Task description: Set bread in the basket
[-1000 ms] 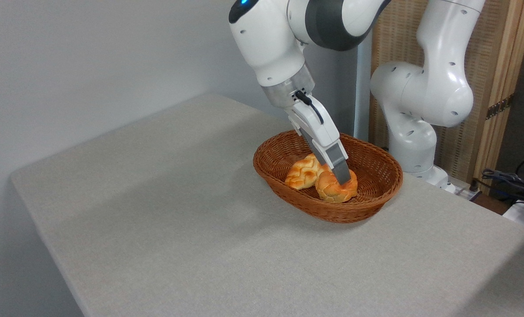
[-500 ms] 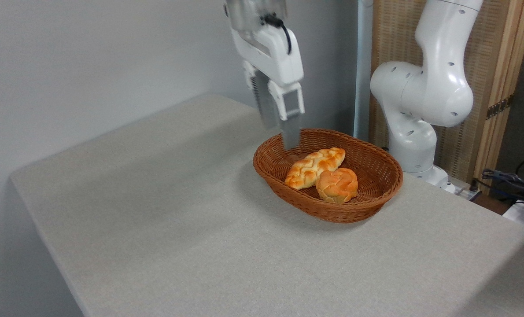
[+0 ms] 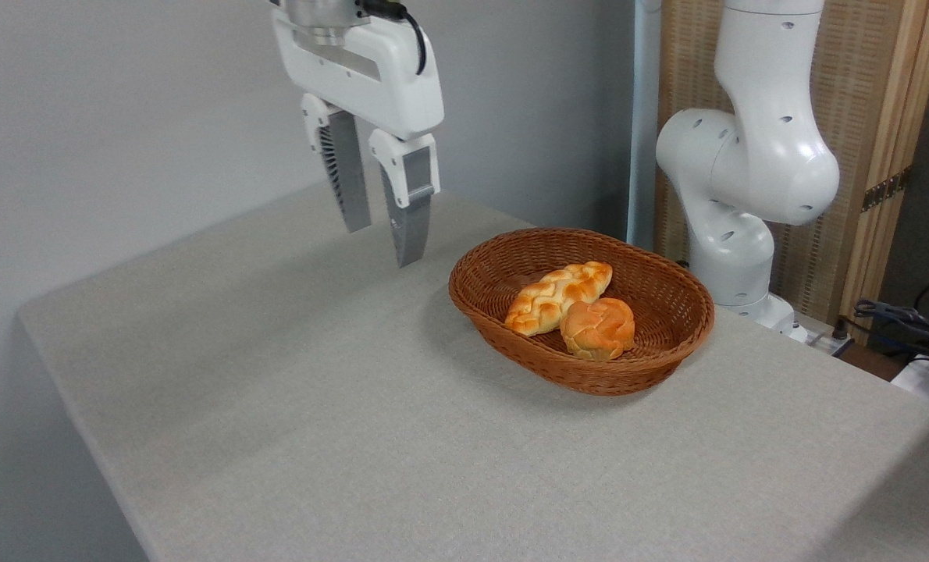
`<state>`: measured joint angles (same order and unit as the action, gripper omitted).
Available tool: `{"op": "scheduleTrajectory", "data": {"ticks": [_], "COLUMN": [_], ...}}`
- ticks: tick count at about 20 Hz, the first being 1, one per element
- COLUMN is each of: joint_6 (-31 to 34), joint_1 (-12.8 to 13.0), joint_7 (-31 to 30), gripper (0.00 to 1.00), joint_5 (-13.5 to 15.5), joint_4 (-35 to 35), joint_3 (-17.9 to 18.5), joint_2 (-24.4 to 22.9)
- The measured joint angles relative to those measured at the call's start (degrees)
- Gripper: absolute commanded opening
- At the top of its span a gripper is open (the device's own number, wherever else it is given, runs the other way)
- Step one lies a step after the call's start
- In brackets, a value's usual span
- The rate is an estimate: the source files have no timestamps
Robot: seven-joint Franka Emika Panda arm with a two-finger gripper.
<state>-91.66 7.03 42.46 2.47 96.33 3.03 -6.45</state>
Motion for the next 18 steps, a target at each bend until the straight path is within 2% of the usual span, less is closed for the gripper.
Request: {"op": "scheduleTrajectory", "data": {"ticks": [5,18], "joint_6": [0.06,0.73], "joint_1": [-1.33,-1.41], "joint_7": [-0.01,-0.75], "gripper": [1.0,1.0], "joint_5": [0.14,0.14], "joint_4": [-4.38,-4.8], "joint_3": [-0.01,-0.16], "joint_2": [3.32,4.94]}}
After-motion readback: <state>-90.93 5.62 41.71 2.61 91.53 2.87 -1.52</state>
